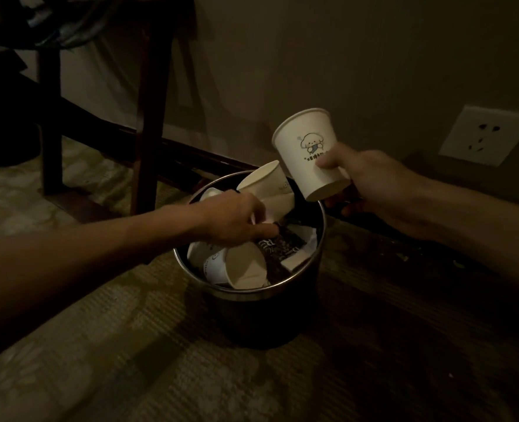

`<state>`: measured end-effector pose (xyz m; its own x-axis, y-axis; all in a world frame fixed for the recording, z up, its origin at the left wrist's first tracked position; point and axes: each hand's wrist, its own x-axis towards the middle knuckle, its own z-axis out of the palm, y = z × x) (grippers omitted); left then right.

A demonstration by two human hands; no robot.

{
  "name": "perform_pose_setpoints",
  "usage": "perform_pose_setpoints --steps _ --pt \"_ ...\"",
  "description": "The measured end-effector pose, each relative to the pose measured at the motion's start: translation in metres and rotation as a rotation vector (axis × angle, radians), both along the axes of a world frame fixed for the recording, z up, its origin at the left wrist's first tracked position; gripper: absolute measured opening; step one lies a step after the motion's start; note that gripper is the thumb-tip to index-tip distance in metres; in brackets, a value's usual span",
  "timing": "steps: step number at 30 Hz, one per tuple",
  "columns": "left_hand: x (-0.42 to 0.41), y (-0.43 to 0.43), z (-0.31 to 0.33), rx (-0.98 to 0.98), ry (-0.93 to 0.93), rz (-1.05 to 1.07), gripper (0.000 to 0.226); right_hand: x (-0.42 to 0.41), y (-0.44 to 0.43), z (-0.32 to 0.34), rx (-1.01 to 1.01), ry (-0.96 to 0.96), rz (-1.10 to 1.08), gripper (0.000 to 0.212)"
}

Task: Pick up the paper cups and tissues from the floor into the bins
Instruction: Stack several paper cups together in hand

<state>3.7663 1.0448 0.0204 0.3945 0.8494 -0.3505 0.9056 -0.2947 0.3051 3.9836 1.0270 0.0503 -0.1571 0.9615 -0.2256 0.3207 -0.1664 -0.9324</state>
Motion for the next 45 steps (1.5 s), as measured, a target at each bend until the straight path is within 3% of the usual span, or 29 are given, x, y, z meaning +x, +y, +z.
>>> perform_pose_setpoints --steps 2,4,6,8,11,14,19,24,27,29,33,36,40,45 --pt "0.001 0.003 0.002 -0.04 0.052 -0.05 0.037 -0.003 0.0 -0.001 0.011 -0.018 0.008 0.037" --pt "-0.006 0.014 0.017 0.058 0.05 -0.003 0.037 -0.006 0.001 0.0 0.035 -0.042 0.021 0.04" --pt "-0.016 0.025 0.037 0.195 -0.147 0.154 0.036 -0.009 0.002 0.001 0.065 -0.075 0.053 0.041" --pt "-0.025 0.028 0.056 0.19 -0.464 0.316 0.037 -0.013 0.003 0.003 0.094 -0.102 0.073 0.037" --pt "-0.031 0.022 0.074 0.128 -0.642 0.283 0.04 -0.022 0.006 0.009 0.127 -0.127 0.066 0.04" --pt "-0.037 0.016 0.081 0.069 -0.585 0.184 0.043 -0.04 0.008 0.012 0.138 -0.139 0.122 0.042" --pt "-0.067 0.016 0.083 -0.148 -0.357 0.22 0.041 -0.067 0.003 0.001 0.189 -0.257 0.223 0.043" --pt "-0.077 0.01 0.07 -0.333 -0.284 0.299 0.08 -0.08 0.005 -0.009 0.359 -0.354 0.309 0.03" --pt "-0.08 0.005 0.07 -0.356 -0.175 0.26 0.05 -0.084 0.014 -0.013 0.388 -0.38 0.364 0.031" --pt "-0.081 -0.001 0.064 -0.397 -0.113 0.247 0.043 -0.086 0.02 -0.018 0.361 -0.343 0.381 0.026" --pt "-0.082 -0.008 0.046 -0.291 0.064 0.185 0.058 -0.09 0.025 -0.031 0.399 -0.397 0.415 0.016" --pt "-0.082 -0.009 0.033 -0.23 0.043 0.192 0.063 -0.092 0.023 -0.044 0.451 -0.446 0.404 0.021" --pt "-0.081 -0.011 0.024 -0.178 -0.041 0.209 0.052 -0.091 0.017 -0.052 0.375 -0.495 0.413 0.027" --pt "-0.071 0.001 0.054 -0.022 0.09 0.073 0.027 -0.085 0.004 -0.034 0.393 -0.541 0.455 0.031"
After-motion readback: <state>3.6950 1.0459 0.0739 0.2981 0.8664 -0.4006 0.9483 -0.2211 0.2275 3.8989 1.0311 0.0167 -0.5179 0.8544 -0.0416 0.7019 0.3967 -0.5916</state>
